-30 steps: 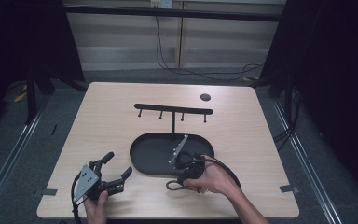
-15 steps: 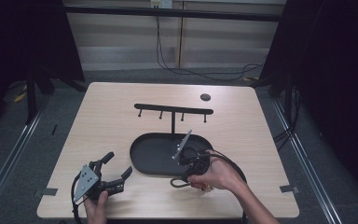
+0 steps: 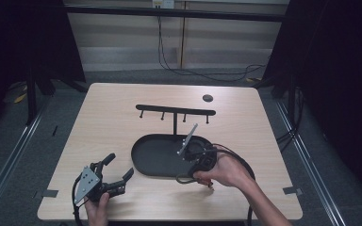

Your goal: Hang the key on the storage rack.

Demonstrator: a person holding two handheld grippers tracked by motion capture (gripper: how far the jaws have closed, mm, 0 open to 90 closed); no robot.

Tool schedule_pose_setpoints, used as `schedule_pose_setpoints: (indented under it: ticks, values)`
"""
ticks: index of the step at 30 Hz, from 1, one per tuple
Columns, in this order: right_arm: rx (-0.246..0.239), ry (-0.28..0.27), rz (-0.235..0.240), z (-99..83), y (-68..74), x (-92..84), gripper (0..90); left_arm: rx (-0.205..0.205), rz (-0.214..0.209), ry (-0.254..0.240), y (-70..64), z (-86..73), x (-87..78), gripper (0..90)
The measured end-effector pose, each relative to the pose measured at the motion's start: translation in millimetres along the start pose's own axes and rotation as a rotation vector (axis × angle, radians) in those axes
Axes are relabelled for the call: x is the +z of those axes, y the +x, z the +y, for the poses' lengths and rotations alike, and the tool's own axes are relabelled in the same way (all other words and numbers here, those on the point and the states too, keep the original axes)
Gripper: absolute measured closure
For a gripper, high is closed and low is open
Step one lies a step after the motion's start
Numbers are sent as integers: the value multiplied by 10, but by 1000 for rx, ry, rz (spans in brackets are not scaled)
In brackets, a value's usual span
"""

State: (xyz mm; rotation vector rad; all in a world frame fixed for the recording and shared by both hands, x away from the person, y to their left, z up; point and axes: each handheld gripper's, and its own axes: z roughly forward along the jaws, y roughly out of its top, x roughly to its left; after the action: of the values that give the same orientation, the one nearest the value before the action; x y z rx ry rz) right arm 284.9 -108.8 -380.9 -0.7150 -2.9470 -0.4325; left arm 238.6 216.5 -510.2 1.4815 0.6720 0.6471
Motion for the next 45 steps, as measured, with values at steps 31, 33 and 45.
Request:
schedule_pose_setpoints:
  ticks: [31, 33, 45]
  values:
    - [-31, -59, -57, 389, -177, -475, 859, 4, 0, 1, 3, 1, 0, 156]
    - [-23, -62, -60, 418, -201, -499, 859, 3, 0, 0, 3, 1, 0, 156]
    - [-14, -83, -70, 586, -382, -686, 860, -2, -2, 0, -1, 0, 0, 157]
